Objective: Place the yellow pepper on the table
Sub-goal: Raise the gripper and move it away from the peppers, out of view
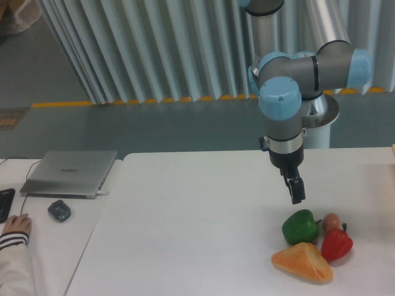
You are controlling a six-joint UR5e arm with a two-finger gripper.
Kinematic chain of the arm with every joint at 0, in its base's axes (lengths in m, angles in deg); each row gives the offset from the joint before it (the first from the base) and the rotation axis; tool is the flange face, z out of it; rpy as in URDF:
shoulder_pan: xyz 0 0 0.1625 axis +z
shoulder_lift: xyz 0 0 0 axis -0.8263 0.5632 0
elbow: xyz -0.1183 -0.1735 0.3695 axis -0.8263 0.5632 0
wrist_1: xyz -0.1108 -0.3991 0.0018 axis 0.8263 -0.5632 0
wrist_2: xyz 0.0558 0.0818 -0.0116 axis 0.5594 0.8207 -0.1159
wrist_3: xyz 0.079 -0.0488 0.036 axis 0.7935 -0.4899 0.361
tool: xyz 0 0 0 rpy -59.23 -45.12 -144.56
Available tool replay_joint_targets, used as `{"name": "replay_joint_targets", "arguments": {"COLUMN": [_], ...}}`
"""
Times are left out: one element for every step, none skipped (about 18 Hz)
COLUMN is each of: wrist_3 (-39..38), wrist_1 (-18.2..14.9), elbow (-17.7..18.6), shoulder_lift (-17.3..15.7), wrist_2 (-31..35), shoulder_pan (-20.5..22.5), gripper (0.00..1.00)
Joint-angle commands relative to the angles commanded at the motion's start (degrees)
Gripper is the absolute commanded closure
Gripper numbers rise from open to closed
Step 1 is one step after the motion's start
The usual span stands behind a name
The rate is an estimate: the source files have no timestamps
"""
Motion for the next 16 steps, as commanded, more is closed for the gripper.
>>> {"name": "replay_joint_targets", "arguments": {"wrist_3": [0.0, 0.0, -0.1, -0.2, -0.3, -0.2, -0.2, -0.3, -0.3, -0.2, 0.1, 0.3, 0.5, 0.6, 0.6, 0.4], "wrist_1": [0.4, 1.1, 1.4, 1.5, 1.6, 2.2, 3.2, 5.2, 8.1, 12.4, 13.7, 13.8, 13.7, 13.8, 13.8, 13.9], "elbow": [0.1, 0.0, 0.0, 0.1, 0.4, 1.1, 2.5, 3.9, 5.8, 8.8, 9.4, 9.4, 9.2, 9.3, 9.4, 9.6], "shoulder_lift": [0.0, 0.0, -0.1, -0.1, -0.2, -0.4, -0.6, -1.1, -1.8, -3.1, -3.3, -3.3, -3.3, -3.3, -3.3, -3.3], "wrist_2": [0.0, -0.3, -0.9, -1.1, -0.8, -0.6, -0.7, -0.8, -0.7, -0.8, -1.0, -1.1, -1.2, -1.2, -1.3, -1.2], "shoulder_pan": [-0.1, 0.1, 0.3, 0.4, 0.4, 0.4, 0.5, 0.6, 0.7, 1.5, 2.0, 2.7, 2.9, 2.9, 2.9, 2.9], "gripper": [0.00, 0.00, 0.00, 0.00, 0.00, 0.00, 0.00, 0.00, 0.00, 0.00, 0.00, 0.00, 0.00, 0.00, 0.00, 0.00]}}
